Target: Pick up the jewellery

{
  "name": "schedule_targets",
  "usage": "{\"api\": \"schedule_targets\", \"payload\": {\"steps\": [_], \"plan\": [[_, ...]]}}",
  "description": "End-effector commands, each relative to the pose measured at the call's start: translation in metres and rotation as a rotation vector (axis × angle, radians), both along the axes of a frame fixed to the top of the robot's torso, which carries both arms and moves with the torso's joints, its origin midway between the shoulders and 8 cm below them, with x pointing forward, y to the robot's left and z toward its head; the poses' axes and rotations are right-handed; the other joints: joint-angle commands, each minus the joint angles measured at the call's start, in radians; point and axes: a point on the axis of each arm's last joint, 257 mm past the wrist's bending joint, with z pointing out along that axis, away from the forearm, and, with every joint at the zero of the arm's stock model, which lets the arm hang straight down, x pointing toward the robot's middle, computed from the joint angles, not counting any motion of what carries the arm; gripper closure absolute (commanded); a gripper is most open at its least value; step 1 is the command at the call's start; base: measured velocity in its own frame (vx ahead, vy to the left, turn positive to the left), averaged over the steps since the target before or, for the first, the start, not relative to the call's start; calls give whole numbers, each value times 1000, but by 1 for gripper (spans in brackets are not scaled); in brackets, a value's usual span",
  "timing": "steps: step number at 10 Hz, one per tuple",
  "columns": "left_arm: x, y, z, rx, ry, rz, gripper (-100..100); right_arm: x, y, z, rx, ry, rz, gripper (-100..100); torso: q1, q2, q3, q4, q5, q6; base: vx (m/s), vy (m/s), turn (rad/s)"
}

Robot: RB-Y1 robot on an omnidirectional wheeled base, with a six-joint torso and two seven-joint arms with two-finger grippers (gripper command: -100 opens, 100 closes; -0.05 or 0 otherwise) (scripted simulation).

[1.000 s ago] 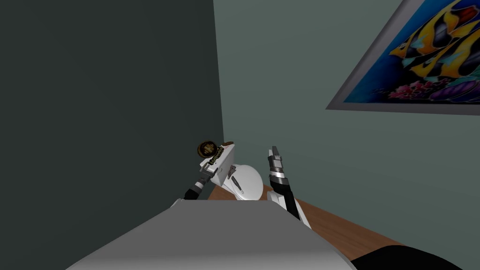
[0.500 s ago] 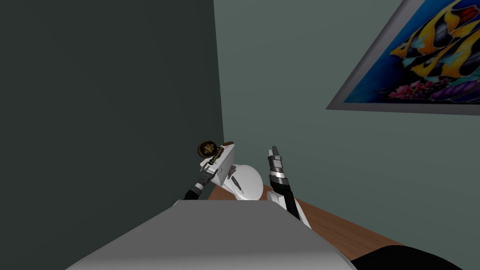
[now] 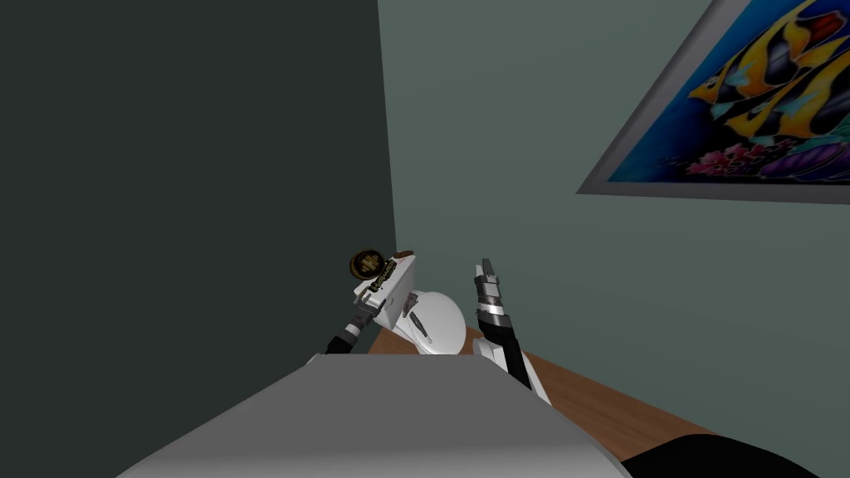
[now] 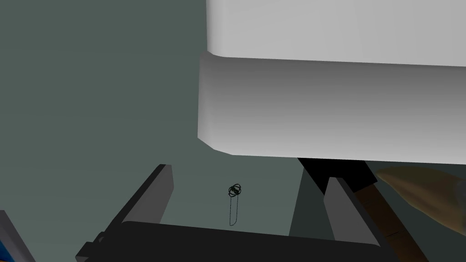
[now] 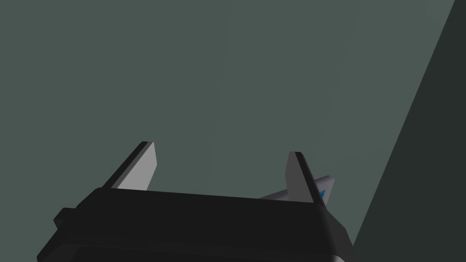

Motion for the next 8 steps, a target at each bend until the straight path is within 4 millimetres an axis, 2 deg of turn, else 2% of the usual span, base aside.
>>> {"api": "schedule_targets", "payload": {"steps": [1, 2, 8], "plan": [[0, 0, 0, 0, 0, 0, -100, 0, 0, 0, 0, 0, 0, 0, 0, 0, 0, 0, 0, 0, 0, 0, 0], [0, 1, -6, 10, 11, 5, -100, 0, 0, 0, 0, 0, 0, 0, 0, 0, 0, 0, 0, 0, 4, 7, -20], [0, 1, -6, 10, 11, 5, -100, 0, 0, 0, 0, 0, 0, 0, 0, 0, 0, 0, 0, 0, 0, 0, 1]]}}
